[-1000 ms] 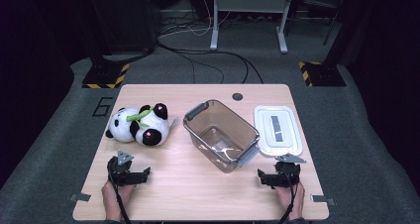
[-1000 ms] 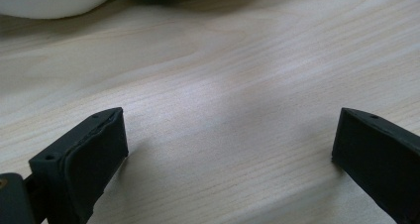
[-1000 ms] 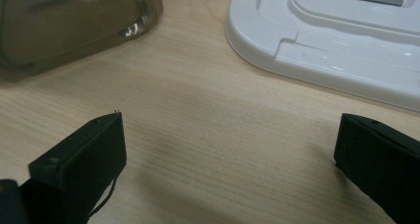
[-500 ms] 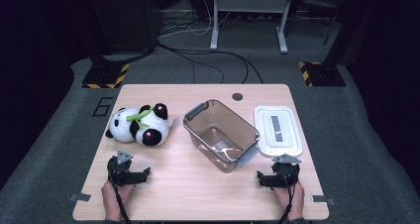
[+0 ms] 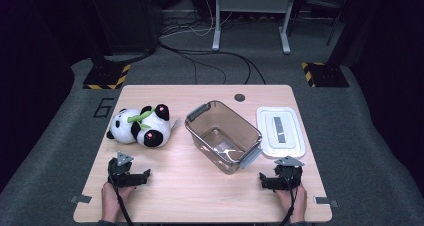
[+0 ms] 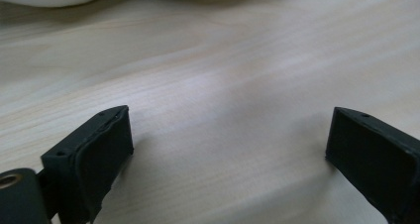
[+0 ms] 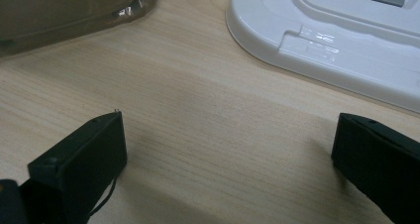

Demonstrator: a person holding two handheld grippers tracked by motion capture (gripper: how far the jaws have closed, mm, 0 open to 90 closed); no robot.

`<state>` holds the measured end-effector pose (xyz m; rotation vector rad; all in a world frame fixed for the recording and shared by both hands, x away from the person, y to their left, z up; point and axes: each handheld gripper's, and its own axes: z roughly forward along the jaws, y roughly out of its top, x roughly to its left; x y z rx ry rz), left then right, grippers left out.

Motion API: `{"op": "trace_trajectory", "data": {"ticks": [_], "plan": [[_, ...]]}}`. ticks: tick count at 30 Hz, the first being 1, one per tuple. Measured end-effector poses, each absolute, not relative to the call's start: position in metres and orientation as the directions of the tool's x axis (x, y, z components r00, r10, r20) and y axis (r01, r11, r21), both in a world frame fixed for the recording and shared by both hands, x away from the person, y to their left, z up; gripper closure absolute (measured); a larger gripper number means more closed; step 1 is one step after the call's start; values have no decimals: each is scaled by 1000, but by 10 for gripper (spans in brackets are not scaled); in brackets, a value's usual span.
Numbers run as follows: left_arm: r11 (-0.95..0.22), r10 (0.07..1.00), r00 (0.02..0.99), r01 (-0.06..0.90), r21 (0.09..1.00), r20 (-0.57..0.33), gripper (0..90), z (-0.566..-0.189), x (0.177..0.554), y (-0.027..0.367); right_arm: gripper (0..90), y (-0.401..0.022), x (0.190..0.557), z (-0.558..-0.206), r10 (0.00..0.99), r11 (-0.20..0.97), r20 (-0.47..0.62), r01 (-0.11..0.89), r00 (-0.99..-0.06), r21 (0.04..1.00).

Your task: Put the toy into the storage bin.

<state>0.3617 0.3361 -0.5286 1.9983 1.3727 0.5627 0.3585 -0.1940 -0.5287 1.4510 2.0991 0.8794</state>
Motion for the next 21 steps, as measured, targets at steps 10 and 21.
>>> {"op": "trace_trajectory", "data": {"ticks": [10, 21], "plan": [[-242, 913, 406, 628, 740, -46, 26, -506, 365, 346, 0, -194, 358, -529, 936, 246, 1, 654, -353, 715], [-216, 907, 416, 579, 786, -57, 41, -462, 383, 351, 0, -195, 359, -529, 936, 245, 2, 655, -352, 715]]}}
